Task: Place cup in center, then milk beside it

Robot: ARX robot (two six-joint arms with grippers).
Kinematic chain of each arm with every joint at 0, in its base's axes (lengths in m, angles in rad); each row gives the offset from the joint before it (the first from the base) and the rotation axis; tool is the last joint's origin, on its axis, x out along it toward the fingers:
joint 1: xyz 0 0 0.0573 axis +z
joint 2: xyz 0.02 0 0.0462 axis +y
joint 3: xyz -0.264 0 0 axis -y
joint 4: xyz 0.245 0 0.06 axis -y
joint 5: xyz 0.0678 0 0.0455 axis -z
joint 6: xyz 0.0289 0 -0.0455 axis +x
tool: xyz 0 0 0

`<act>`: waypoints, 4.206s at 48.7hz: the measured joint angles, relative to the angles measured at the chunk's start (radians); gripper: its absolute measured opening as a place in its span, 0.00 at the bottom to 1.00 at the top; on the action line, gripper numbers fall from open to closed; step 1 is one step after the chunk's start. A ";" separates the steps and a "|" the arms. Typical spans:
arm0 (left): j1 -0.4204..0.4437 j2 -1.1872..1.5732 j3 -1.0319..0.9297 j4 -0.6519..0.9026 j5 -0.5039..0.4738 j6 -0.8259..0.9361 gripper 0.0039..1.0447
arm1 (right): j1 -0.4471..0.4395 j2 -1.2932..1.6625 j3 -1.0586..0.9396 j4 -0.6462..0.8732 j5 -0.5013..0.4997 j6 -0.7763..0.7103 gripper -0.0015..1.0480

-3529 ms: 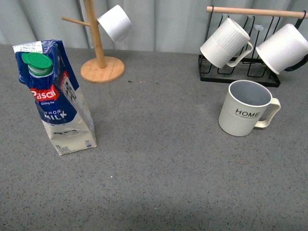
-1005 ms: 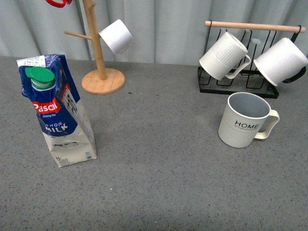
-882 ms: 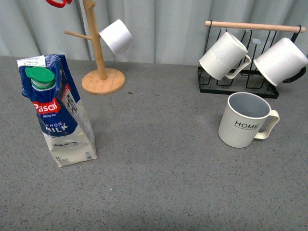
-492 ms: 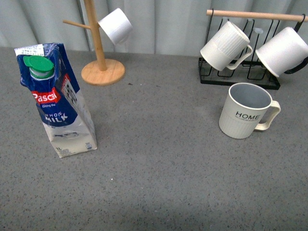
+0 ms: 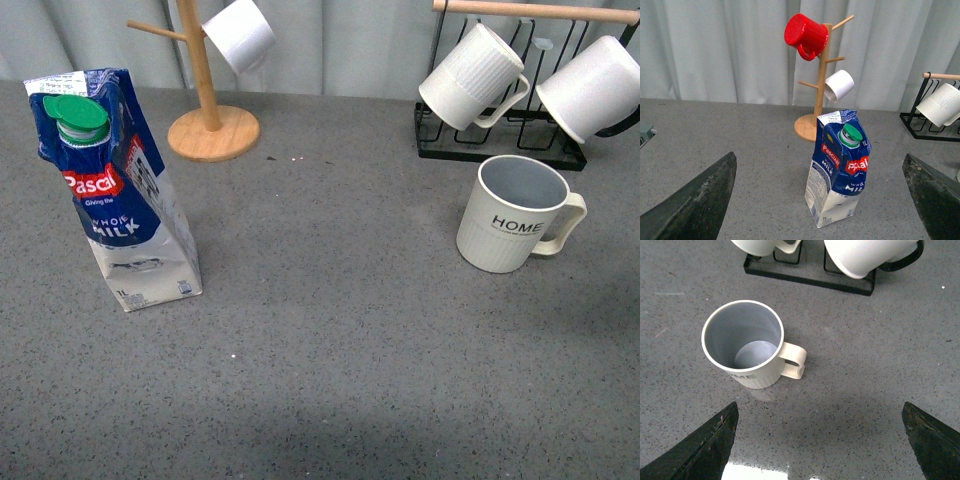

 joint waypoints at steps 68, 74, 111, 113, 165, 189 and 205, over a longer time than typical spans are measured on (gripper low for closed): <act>0.000 0.000 0.000 0.000 0.000 0.000 0.94 | 0.163 0.615 0.724 -0.542 0.134 0.212 0.62; 0.000 0.000 0.000 0.000 0.000 0.000 0.94 | 0.163 0.618 0.724 -0.551 0.138 0.218 0.40; 0.000 0.000 0.000 0.000 0.000 0.000 0.94 | 0.251 0.579 0.725 -0.581 0.064 0.286 0.01; 0.000 0.000 0.000 0.000 0.000 0.000 0.94 | 0.266 0.579 0.725 -0.582 0.055 0.291 0.01; 0.000 0.000 0.000 0.000 0.000 0.000 0.94 | 0.406 0.615 0.766 -0.455 -0.068 0.404 0.50; 0.000 0.000 0.000 0.000 -0.001 0.000 0.94 | 0.318 0.293 0.106 0.740 0.378 0.169 0.54; 0.000 0.000 0.000 0.000 0.000 0.000 0.94 | 0.204 -0.008 -0.262 0.885 0.272 0.135 0.01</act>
